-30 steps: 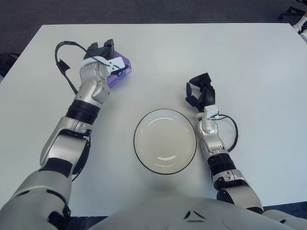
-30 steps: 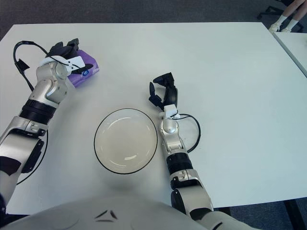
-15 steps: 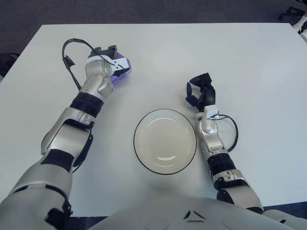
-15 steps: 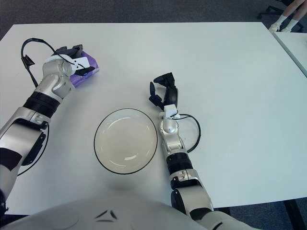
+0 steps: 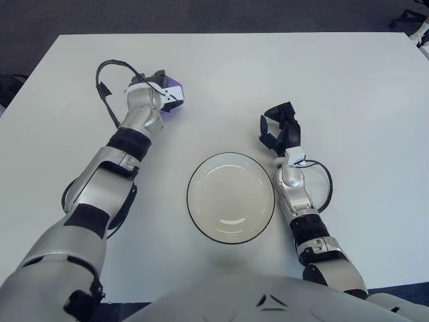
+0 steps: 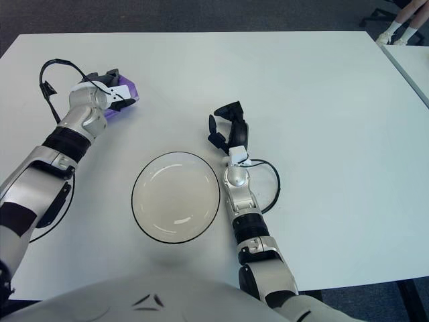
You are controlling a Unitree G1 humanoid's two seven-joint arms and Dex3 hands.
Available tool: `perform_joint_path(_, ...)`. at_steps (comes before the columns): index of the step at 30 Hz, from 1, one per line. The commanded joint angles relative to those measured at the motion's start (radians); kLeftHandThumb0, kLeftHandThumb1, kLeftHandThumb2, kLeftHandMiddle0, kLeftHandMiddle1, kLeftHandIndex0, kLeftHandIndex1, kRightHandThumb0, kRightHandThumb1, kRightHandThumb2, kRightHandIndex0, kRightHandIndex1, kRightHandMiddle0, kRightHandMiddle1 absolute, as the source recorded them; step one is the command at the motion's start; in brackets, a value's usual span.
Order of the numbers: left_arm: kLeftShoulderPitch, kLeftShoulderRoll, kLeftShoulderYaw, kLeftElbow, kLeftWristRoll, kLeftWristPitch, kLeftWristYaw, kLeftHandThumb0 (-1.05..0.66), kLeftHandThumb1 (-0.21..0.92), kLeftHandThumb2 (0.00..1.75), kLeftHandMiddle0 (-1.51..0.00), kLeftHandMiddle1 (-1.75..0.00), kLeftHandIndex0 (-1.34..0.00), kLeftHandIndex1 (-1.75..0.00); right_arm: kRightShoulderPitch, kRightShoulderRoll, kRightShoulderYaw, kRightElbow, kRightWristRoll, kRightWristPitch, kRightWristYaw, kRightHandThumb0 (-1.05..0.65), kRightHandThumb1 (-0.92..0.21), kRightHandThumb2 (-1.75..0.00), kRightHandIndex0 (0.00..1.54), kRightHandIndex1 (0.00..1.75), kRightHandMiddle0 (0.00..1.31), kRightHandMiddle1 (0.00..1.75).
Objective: Put the tissue paper into the plate.
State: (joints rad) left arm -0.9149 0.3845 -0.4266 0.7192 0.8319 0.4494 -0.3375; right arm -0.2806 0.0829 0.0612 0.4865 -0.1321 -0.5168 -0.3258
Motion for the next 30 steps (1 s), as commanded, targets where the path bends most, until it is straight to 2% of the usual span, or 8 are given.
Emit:
perform_joint_path(1,0.036,-0.035,-0.024,0.062,-0.032,-0.023,-0.003,-1.05,0.92,0.64,0.0,0.0,0.0,0.0,0.15,-0.016,-0.005,0.176,-0.018,-0.027,0.001,-0.37,-0.74,-0.79,0.55,1.33,0.3,1.75)
perform_joint_path(5,0.046,-0.05,-0.027,0.094,-0.04,-0.047,0.026,-1.05,0.92,0.63,0.0,0.0,0.0,0.0,0.149,-0.017,-0.004,0.181,-0.025,-0.035,-0.009,-0.37,-0.73,-0.79,0.56,1.33,0.3,1.75)
perform_joint_path(12,0.061,-0.086,-0.009,0.236,-0.076,-0.134,0.14,-1.05,0.92,0.63,0.0,0.0,0.0,0.0,0.151,-0.018,-0.004,0.173,-0.032,-0.028,-0.022,-0.38,-0.68,-0.86,0.57,1.34,0.33,1.75)
perform_joint_path(19,0.066,-0.099,0.021,0.333,-0.115,-0.212,0.248,-1.05,0.92,0.54,0.0,0.0,0.0,0.0,0.154,-0.022,-0.005,0.168,-0.035,-0.027,-0.034,-0.38,-0.67,-0.87,0.57,1.35,0.34,1.75)
perform_joint_path(27,0.1,-0.108,0.054,0.394,-0.149,-0.301,0.448,-1.02,0.9,0.44,0.0,0.0,0.0,0.0,0.151,-0.025,-0.003,0.173,-0.039,-0.032,-0.046,-0.38,-0.68,-0.87,0.57,1.35,0.34,1.75)
perform_joint_path(30,0.11,-0.115,0.062,0.409,-0.158,-0.327,0.53,-0.98,0.83,0.51,0.0,-0.09,0.0,-0.11,0.151,-0.028,-0.005,0.176,-0.036,-0.036,-0.044,-0.38,-0.68,-0.86,0.57,1.34,0.34,1.75)
